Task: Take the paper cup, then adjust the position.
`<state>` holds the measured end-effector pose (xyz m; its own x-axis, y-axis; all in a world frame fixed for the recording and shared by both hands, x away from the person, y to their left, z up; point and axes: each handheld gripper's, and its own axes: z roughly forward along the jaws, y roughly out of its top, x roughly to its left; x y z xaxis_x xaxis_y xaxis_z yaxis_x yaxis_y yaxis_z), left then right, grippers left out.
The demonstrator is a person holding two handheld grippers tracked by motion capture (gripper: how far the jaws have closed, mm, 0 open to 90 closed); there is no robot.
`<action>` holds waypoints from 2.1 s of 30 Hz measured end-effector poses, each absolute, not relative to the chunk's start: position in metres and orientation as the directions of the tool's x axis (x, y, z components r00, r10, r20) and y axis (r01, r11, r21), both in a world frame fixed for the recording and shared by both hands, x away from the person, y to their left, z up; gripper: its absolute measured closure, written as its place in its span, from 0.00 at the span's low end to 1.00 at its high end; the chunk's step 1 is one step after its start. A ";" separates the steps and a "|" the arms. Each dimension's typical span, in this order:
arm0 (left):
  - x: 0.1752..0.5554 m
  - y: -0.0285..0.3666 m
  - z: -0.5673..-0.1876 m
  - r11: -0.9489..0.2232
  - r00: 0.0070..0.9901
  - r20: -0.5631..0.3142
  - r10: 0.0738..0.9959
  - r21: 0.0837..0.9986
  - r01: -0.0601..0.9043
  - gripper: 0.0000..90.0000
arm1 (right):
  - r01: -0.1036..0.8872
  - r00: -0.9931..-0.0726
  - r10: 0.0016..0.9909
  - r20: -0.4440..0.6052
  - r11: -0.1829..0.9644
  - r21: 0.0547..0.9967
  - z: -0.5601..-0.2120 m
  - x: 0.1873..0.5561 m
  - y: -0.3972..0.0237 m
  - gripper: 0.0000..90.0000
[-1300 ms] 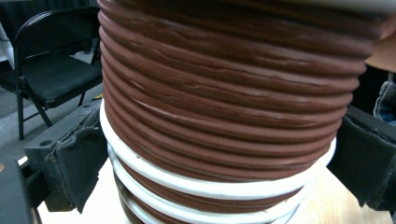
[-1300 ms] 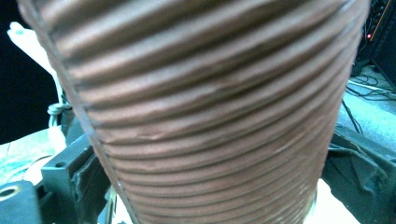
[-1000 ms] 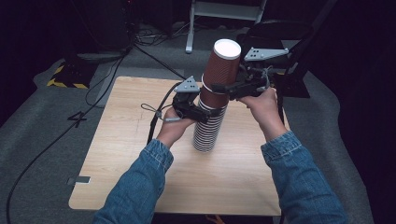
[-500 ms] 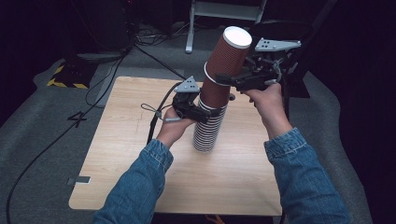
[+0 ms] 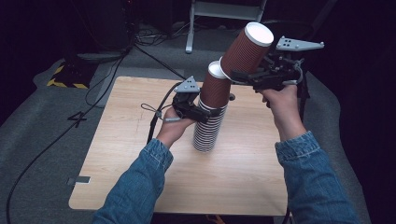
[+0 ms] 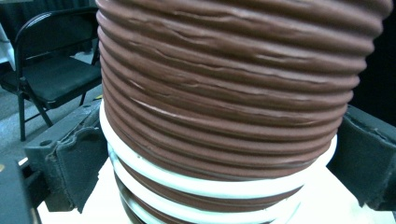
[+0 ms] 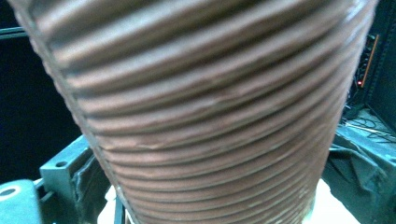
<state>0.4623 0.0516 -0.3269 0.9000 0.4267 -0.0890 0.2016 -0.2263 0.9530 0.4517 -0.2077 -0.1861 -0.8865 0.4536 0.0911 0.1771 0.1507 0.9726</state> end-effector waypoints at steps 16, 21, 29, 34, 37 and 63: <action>0.463 0.052 -0.325 -0.234 0.899 -0.091 0.428 0.950 0.207 0.02 | 0.192 -0.851 0.520 0.072 0.181 0.965 -0.203 0.424 -0.262 0.06; 0.461 0.053 -0.323 -0.245 0.896 -0.078 0.436 0.948 0.201 0.02 | 0.201 -0.839 0.538 0.081 0.169 0.965 -0.215 0.418 -0.278 0.06; 0.454 0.069 -0.318 -0.229 0.892 -0.083 0.445 0.952 0.202 0.01 | 0.230 -0.819 0.565 0.105 0.156 0.961 -0.241 0.411 -0.297 0.06; 0.442 0.085 -0.321 -0.252 0.884 -0.070 0.463 0.945 0.207 0.01 | 0.258 -0.797 0.592 0.117 0.158 0.953 -0.263 0.407 -0.307 0.06; 0.433 0.093 -0.326 -0.263 0.875 -0.070 0.479 0.940 0.219 0.01 | 0.268 -0.790 0.600 0.130 0.147 0.952 -0.273 0.405 -0.311 0.06; 0.386 0.099 -0.401 -0.333 0.898 -0.179 0.402 0.885 0.325 0.05 | 0.326 -0.749 0.644 0.156 0.152 0.933 -0.377 0.375 -0.306 0.06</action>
